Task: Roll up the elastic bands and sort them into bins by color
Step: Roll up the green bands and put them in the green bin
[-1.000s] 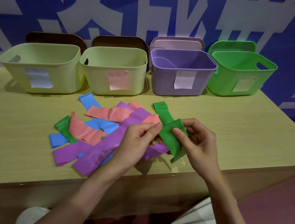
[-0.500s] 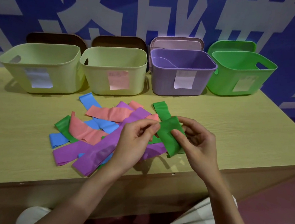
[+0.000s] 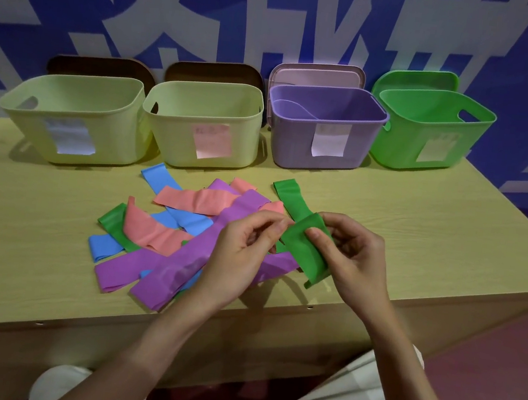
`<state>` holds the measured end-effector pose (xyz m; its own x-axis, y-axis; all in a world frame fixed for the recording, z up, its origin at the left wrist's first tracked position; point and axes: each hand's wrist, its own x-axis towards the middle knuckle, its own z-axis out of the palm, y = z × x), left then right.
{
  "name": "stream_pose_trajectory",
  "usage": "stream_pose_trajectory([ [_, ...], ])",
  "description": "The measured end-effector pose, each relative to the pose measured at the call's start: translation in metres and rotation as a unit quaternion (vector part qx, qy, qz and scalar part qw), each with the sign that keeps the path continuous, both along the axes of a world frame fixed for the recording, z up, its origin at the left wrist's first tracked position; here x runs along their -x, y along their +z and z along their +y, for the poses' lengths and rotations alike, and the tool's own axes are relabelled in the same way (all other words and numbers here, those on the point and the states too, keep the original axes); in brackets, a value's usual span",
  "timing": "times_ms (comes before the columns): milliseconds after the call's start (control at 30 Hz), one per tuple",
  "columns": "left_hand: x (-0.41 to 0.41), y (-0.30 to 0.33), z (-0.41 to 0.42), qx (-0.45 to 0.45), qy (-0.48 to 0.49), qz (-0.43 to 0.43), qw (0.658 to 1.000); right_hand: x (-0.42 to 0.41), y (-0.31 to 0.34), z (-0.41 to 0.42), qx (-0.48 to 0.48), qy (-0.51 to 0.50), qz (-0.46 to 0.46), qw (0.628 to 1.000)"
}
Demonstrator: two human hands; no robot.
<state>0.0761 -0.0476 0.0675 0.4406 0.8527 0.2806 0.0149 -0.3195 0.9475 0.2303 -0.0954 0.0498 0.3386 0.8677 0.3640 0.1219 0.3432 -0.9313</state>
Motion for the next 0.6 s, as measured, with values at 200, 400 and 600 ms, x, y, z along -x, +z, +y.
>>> stream_pose_trajectory([
  [200, 0.0019, -0.0054, -0.0008, -0.079, 0.056, 0.048, 0.994, -0.0007, -0.0029, 0.0012, 0.006, -0.002, -0.009, 1.000],
  [400, 0.0031, -0.0022, -0.0019, -0.011, 0.051, 0.033, 0.998, -0.0025, -0.0049, -0.0031, 0.009, 0.051, 0.003, 0.999],
  [600, 0.0041, -0.0086, -0.0008, 0.024, -0.011, 0.032, 0.999, -0.0012, -0.0067, -0.0065, 0.019, 0.027, 0.018, 0.999],
])
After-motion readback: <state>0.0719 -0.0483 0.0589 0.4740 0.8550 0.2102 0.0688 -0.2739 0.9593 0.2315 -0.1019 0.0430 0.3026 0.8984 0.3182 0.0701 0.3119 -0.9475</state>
